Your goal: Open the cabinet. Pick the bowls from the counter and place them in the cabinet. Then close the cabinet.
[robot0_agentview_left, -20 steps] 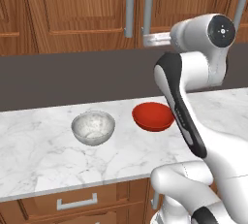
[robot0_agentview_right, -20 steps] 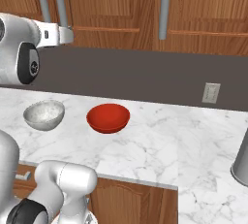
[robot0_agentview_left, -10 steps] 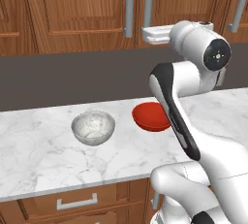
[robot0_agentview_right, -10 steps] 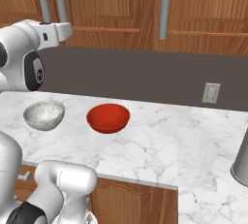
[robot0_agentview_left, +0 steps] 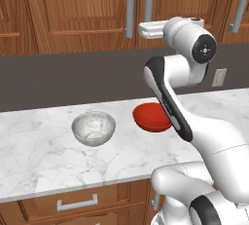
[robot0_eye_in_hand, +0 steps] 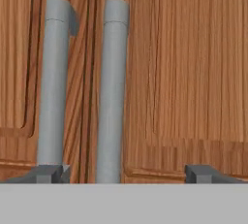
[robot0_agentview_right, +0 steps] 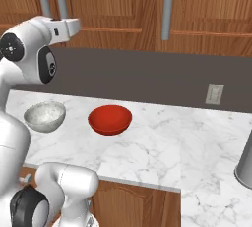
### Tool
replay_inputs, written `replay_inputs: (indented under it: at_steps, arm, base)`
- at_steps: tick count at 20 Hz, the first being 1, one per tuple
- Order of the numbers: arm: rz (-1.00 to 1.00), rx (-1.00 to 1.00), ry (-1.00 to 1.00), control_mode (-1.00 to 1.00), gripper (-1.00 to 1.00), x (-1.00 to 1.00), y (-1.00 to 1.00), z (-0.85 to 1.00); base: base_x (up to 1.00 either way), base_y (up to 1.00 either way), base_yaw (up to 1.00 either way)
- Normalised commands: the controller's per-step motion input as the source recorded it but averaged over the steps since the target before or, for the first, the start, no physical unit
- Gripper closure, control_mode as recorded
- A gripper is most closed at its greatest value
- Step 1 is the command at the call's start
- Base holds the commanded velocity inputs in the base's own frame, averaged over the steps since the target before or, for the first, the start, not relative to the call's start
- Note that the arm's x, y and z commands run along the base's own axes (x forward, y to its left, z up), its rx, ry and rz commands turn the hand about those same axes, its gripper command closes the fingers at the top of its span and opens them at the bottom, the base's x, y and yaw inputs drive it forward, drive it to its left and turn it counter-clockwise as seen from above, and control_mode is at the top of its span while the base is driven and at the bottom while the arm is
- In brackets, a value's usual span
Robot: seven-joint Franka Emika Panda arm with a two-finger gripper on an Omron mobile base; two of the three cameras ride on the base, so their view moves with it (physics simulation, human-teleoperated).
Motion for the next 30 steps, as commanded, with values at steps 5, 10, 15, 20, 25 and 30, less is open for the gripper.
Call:
replay_inputs:
  at_steps: [5,10,15,20,25,30]
  arm:
    - [0.0,0.0,0.0,-1.0,-1.0,0.47,0.0,0.02]
    - [0.0,0.0,0.01,-1.0,-1.0,0.69,0.0,0.0]
    - [0.0,0.0,0.03,-1.0,-1.0,0.71,0.0,0.0]
    - [0.0,0.0,0.0,-1.0,-1.0,0.75,0.06,-0.02]
    - [0.0,0.0,0.0,-1.0,-1.0,0.76,0.04,-0.02]
    - [-0.01,0.0,0.0,-1.0,1.0,0.82,0.06,-0.08]
  base:
    - [0.0,0.0,0.0]
    - [0.0,0.0,0.0]
    - [0.0,0.0,0.0]
    - [0.0,0.0,0.0]
    - [0.0,0.0,0.0]
    - [0.0,0.0,0.0]
